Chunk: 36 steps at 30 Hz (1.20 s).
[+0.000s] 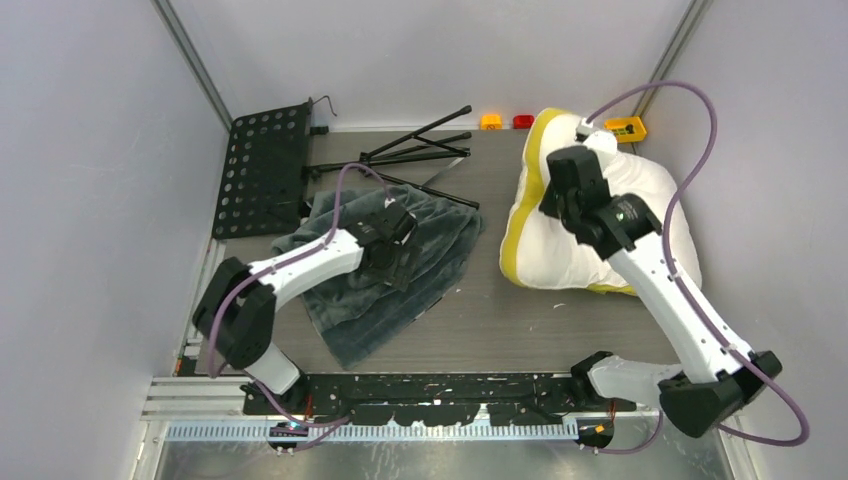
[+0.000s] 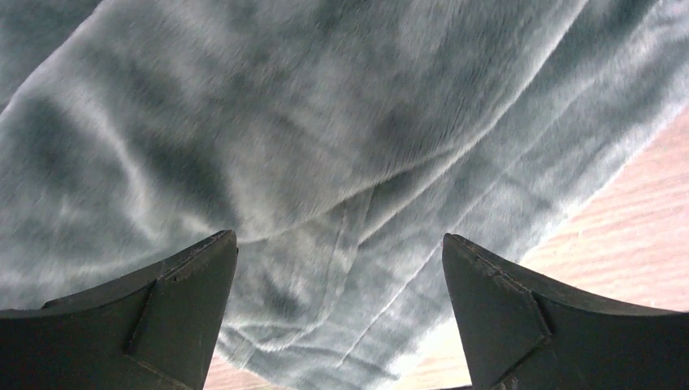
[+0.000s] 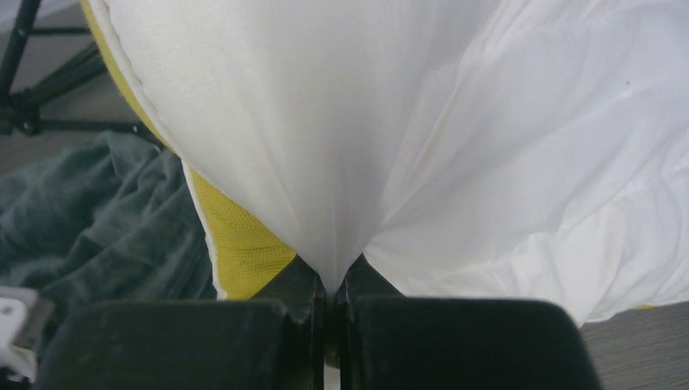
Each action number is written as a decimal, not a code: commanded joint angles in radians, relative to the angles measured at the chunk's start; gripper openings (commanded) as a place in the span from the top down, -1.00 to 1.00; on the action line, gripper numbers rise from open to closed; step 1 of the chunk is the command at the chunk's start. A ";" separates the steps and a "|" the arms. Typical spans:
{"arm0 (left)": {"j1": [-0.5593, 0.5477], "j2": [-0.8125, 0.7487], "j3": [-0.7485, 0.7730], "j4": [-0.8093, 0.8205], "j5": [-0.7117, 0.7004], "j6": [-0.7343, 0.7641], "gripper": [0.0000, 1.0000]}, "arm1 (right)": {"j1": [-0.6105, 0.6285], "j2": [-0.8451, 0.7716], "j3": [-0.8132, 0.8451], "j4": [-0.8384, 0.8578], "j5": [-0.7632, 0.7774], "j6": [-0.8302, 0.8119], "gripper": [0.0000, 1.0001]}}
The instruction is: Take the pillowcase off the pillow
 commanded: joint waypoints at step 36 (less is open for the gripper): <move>0.297 0.327 0.960 -0.107 -0.057 -0.052 -1.00 | -0.376 -0.027 -0.161 0.572 -0.185 -0.136 -0.70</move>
